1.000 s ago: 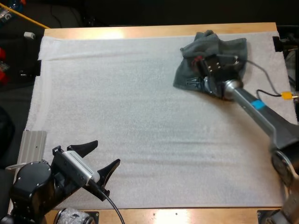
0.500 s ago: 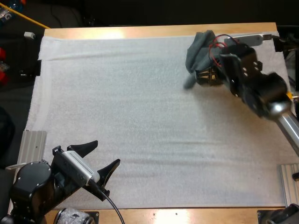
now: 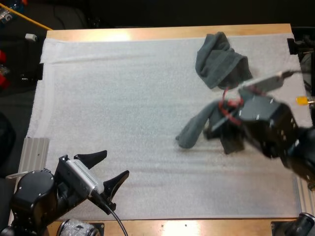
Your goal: Pick towel from pile, fold and stack
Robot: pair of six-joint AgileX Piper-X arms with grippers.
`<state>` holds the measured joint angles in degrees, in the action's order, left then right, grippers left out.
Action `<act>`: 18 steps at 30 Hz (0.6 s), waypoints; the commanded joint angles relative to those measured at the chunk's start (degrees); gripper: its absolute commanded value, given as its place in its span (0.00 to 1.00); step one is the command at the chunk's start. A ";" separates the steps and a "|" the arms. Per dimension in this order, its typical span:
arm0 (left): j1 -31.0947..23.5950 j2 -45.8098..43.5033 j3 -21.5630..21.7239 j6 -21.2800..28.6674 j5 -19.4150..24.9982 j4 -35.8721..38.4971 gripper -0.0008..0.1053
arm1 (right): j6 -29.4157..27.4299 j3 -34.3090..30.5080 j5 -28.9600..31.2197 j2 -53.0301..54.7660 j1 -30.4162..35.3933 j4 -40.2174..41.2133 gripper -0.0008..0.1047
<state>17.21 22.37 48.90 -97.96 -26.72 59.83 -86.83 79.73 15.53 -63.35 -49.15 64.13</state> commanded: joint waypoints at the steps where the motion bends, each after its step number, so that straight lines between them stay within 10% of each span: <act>1: 0.21 -0.10 0.38 -0.81 -0.52 -0.67 0.64 | 2.11 0.63 -1.93 0.73 -1.86 2.41 0.01; 9: 0.21 -0.10 0.38 -0.80 -0.52 -0.67 0.64 | 10.07 0.63 -7.86 1.13 -15.08 9.00 0.01; 18: 0.21 -0.10 0.38 -0.99 -0.52 -0.67 0.64 | 9.14 0.63 -1.63 -6.59 -12.15 7.41 0.01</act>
<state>17.21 22.37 48.90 -98.45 -26.86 59.83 -76.80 80.05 13.25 -68.77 -61.86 72.31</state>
